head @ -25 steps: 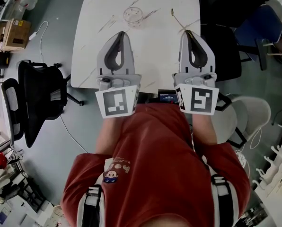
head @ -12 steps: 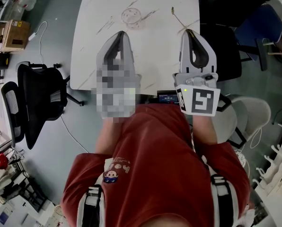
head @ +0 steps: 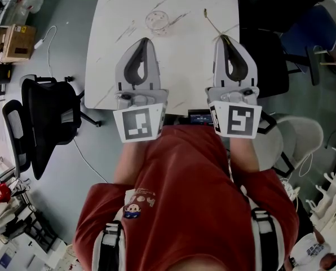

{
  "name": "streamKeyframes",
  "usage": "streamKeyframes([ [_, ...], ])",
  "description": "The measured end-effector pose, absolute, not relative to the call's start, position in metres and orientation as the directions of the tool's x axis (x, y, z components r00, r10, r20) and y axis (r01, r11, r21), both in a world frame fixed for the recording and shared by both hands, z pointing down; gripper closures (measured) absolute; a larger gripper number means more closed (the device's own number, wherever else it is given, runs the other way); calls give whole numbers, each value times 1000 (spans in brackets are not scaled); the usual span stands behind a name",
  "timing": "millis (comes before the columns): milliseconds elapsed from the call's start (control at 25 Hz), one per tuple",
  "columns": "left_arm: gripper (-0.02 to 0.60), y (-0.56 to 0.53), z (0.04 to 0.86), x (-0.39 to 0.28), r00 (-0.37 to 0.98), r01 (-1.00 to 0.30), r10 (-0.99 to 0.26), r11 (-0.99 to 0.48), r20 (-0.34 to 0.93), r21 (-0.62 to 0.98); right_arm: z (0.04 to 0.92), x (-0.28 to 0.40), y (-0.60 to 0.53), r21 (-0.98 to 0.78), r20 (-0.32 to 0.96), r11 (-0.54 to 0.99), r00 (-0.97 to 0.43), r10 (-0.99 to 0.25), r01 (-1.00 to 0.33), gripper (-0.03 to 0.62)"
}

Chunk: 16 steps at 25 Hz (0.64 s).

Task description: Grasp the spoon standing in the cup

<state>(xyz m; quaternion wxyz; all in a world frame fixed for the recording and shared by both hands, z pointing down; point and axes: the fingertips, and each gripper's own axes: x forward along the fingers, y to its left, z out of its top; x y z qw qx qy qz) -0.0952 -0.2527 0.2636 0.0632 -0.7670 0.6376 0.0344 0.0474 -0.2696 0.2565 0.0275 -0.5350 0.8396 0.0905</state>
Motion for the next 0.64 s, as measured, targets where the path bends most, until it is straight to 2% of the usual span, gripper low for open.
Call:
streamKeyframes([
  [360, 572, -255, 261, -100, 177, -984, -973, -172, -145, -46, 256, 42, -272, 169, -145, 415, -439, -887, -894, 579],
  [640, 572, -255, 262, -98, 181, -983, -974, -178, -134, -34, 255, 40, -271, 111, -136, 419, -432, -892, -901, 579],
])
